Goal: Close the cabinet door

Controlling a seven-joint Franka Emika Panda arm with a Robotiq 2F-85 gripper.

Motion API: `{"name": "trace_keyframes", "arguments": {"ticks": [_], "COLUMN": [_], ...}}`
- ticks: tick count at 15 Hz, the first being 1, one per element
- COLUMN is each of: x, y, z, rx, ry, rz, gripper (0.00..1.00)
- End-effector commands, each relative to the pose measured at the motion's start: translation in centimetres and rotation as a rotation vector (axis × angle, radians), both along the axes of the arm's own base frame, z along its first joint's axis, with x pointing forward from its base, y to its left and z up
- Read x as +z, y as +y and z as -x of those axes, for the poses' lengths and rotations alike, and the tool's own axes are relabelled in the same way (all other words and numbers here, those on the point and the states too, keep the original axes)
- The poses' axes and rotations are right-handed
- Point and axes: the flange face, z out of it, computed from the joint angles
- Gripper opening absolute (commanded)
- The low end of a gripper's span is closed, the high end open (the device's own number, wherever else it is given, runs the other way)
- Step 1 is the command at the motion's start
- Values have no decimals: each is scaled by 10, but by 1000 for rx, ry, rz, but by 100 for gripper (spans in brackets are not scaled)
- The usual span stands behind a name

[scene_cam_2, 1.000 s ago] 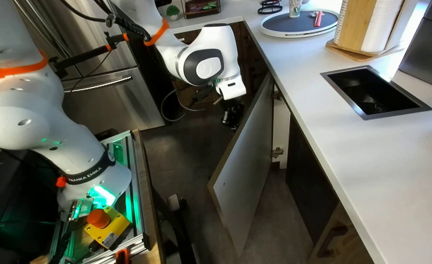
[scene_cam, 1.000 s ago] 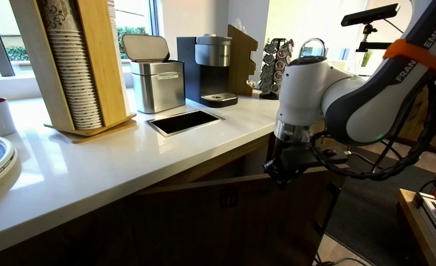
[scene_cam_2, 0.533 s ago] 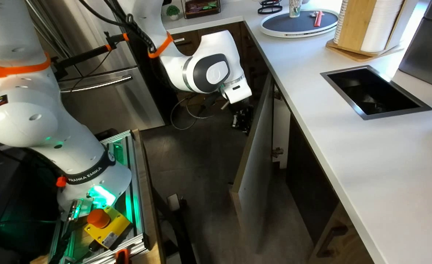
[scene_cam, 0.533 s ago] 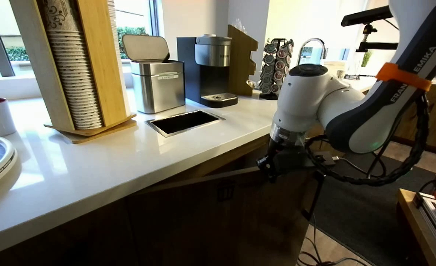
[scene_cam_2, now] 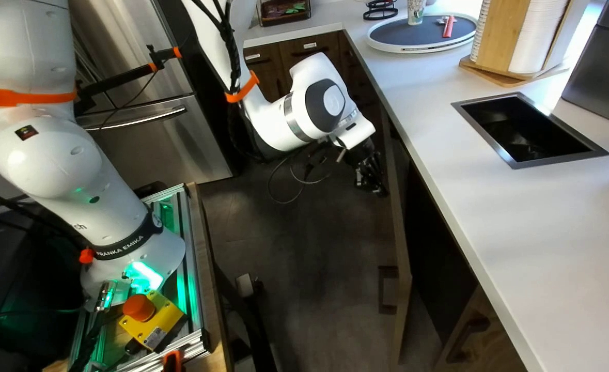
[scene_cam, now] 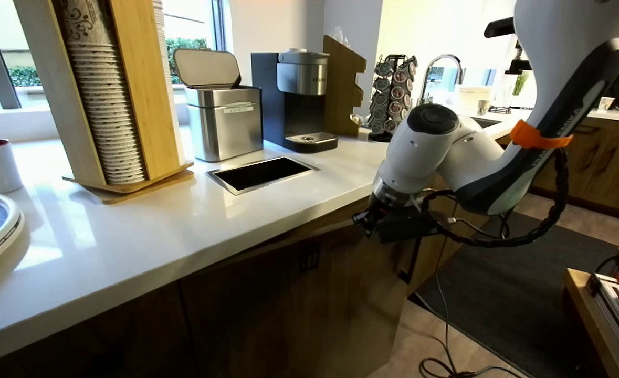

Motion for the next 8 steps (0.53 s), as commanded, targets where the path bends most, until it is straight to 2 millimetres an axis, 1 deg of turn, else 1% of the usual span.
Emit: {"name": "trace_keyframes", "arguments": {"ticks": [1,2,3,6,8], "x": [-16,-20,-23,-17,-9], "y": [-11,-11,-5,22,38], "z": [-13,-10,-2,27,54], "rx": [14,14,23,99,177], "ry": [-38,-35,-13,54,107], "rz": [82,67,26,-55,-100], "gripper": [0,0,0,0,0]}}
